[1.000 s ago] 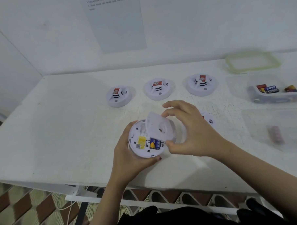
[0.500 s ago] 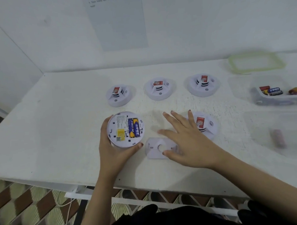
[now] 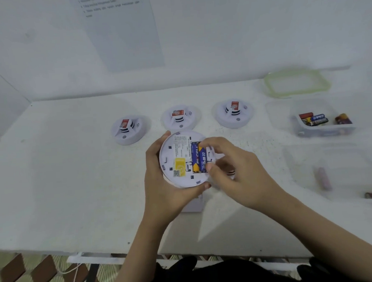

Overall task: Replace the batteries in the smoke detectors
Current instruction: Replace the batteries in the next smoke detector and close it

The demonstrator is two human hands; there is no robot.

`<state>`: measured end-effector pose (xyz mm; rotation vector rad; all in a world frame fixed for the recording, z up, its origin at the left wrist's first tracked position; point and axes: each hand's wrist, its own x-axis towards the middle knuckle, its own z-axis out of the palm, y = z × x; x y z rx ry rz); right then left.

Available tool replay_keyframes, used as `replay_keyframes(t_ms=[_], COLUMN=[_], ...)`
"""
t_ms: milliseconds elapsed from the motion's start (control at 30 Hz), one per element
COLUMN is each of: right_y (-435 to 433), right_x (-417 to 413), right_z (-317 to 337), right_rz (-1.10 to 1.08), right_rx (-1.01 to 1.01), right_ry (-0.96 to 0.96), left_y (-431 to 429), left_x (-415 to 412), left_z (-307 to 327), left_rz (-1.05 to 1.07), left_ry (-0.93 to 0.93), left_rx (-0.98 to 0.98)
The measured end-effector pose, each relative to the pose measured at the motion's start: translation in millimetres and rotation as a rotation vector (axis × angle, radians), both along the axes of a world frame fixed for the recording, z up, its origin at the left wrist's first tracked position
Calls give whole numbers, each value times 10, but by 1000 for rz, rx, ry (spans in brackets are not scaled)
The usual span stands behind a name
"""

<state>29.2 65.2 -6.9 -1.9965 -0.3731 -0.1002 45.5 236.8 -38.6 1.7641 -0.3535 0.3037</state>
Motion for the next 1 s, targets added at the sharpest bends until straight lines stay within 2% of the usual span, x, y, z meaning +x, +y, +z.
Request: replay_keyframes(t_ms=[333,633,867,1000], right_y=[-562,-1044,-1348,-1488], right_x=[16,-21,-52,-78], right_z=[176,244,283,303], right_rz=[-158,-208,-197,-223], right_rx=[-36,-162,-195,-114], right_ry=[-48,10,11,-6], left_y=[-646,-1037,-1362,-1523], left_x=[135,245,247,259], left_z=[83,2,26,53], left_rz=[-88,-105,-110,-105], left_ry=[-10,-78,-122,-129], left_rx=[8,257,233,205])
